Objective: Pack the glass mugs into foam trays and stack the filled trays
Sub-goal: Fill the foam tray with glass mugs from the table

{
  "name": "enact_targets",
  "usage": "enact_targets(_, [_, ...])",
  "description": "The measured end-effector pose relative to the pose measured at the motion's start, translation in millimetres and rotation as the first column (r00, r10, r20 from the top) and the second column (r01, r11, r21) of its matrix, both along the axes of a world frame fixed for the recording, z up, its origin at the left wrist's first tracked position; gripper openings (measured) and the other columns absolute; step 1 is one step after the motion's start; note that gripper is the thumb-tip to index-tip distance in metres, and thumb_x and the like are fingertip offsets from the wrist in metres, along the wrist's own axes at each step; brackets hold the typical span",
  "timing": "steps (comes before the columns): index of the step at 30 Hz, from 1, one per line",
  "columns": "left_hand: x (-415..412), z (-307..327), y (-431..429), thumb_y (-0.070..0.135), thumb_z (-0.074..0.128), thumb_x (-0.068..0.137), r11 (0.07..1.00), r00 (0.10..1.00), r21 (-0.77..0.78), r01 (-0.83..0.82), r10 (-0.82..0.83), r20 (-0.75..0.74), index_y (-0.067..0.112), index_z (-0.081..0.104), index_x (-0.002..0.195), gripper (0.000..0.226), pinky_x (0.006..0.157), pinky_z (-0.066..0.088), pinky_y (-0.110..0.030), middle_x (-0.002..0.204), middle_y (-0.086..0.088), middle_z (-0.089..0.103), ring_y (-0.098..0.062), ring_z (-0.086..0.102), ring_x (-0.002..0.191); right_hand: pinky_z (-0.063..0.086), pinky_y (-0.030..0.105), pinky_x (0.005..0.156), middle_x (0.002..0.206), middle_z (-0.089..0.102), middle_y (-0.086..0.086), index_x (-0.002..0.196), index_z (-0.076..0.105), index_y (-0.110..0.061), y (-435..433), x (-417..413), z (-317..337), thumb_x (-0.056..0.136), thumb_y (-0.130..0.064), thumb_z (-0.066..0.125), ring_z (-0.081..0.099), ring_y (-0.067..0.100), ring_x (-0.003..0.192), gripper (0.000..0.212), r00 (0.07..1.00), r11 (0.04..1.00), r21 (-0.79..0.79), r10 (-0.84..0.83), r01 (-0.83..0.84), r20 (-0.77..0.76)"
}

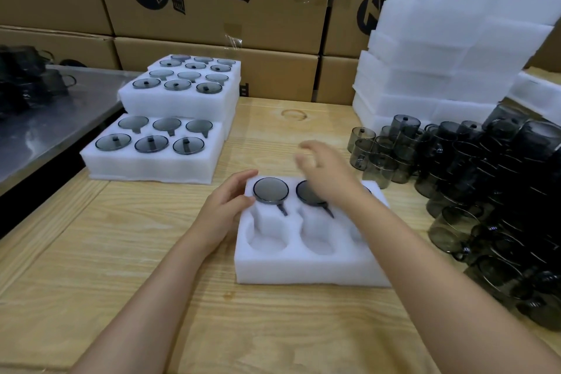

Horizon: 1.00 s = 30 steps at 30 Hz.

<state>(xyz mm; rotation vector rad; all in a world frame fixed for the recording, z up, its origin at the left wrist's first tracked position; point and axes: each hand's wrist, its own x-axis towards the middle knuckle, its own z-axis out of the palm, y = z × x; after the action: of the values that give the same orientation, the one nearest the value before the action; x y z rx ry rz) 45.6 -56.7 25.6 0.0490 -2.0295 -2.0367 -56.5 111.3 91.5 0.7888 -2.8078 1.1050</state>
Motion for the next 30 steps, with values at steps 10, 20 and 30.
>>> enact_targets(10, [-1, 0, 1, 0.015, 0.055, 0.069, 1.0, 1.0, 0.0, -0.014, 0.014, 0.009, 0.017, 0.056, 0.124, 0.056, 0.079, 0.048, -0.016, 0.115, -0.001, 0.065, -0.01, 0.061, 0.103, 0.046, 0.038, 0.086, 0.119, 0.057, 0.02, 0.119, 0.059, -0.008, 99, -55, -7, 0.086, -0.001, 0.036, 0.048, 0.035, 0.108, 0.04, 0.91, 0.845, 0.373, -0.414, 0.383, 0.001])
enact_targets(20, [0, 1, 1, 0.015, 0.054, 0.068, 1.0, 1.0, -0.021, -0.015, 0.015, 0.011, 0.021, 0.057, 0.12, 0.052, 0.082, 0.046, -0.02, 0.11, 0.004, 0.066, -0.01, 0.06, 0.103, 0.037, 0.026, 0.05, 0.067, 0.057, 0.01, 0.054, 0.054, -0.004, 110, -39, -5, 0.078, -0.064, 0.06, 0.055, 0.025, 0.065, 0.065, 0.873, 0.794, 0.362, -0.449, 0.488, -0.193])
enact_targets(30, [1, 2, 2, 0.016, 0.053, 0.068, 1.0, 1.0, -0.025, -0.018, 0.018, 0.008, 0.022, 0.058, 0.119, 0.051, 0.081, 0.046, -0.02, 0.112, 0.001, 0.065, -0.011, 0.06, 0.103, 0.037, 0.027, 0.053, 0.071, 0.059, 0.01, 0.074, 0.061, -0.001, 111, -31, 7, 0.08, -0.041, 0.072, 0.055, 0.028, 0.071, 0.042, 0.875, 0.796, 0.384, -0.478, 0.468, -0.077])
